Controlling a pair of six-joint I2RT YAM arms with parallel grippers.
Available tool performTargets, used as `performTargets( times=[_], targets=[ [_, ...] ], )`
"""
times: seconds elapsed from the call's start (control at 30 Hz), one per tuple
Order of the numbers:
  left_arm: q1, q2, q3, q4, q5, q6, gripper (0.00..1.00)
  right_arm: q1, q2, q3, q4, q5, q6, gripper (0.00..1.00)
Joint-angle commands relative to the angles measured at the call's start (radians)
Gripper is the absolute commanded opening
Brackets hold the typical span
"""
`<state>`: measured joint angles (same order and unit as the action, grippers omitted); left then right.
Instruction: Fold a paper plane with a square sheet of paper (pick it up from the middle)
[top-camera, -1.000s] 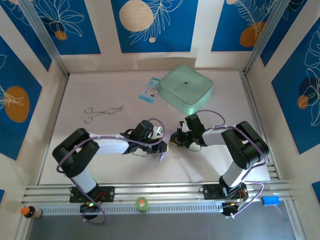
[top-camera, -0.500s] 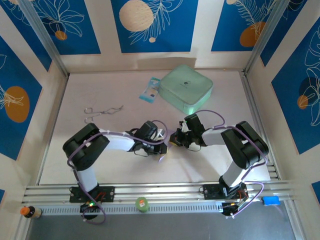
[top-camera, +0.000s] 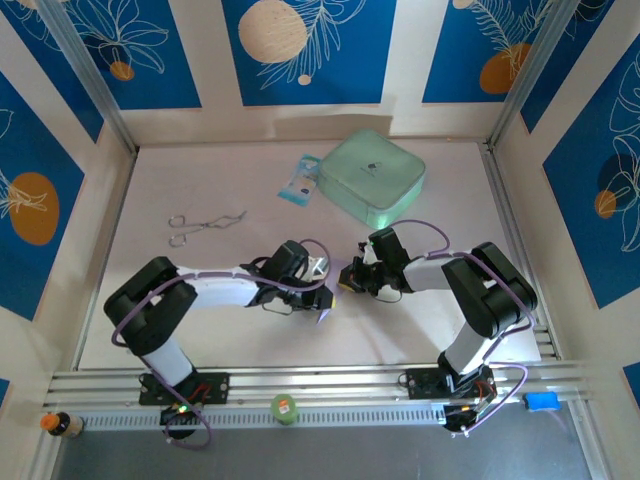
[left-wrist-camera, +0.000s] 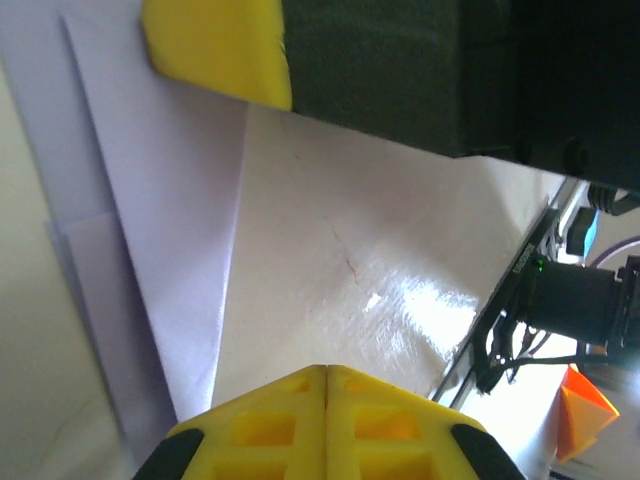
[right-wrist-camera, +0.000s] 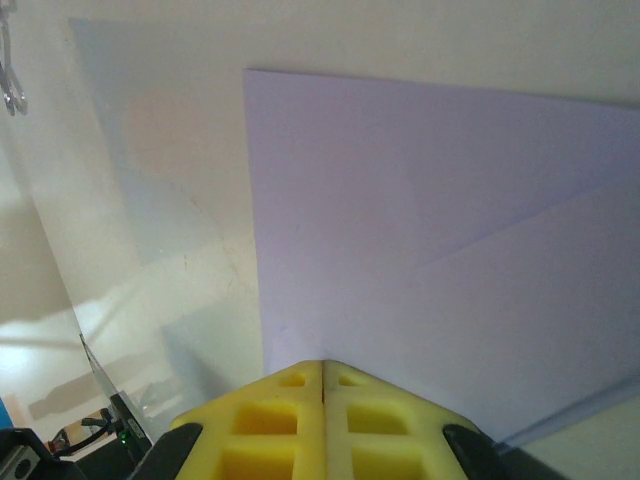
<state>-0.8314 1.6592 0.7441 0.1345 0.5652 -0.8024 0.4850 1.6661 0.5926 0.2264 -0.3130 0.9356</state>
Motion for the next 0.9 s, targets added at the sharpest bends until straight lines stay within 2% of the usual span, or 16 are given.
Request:
performTargets(
  times=[0.0, 0.17, 0.43, 0.87],
  targets=[
    [-0.009, 0.044, 0.014, 0.005, 0.069, 0.023, 0.08, -0.001, 0.019, -0.017, -0.093, 0.070, -0.009, 0.01],
    [-0.009, 0.069, -0.022, -0.024, -0.009, 0.032, 0.06, -0.003, 0.019, -0.022, -0.093, 0.069, -0.005, 0.01],
    [-0.007, 0.023, -0.113, 0.010, -0.053, -0.023, 0.04, -0.003, 0.020, -0.019, -0.102, 0.067, -0.010, 0.01],
    [-0.006, -0.103, -0.153, -0.174, -0.087, 0.011, 0.02, -0.003, 0.018, -0.017, -0.110, 0.069, -0.012, 0.01]
  ],
)
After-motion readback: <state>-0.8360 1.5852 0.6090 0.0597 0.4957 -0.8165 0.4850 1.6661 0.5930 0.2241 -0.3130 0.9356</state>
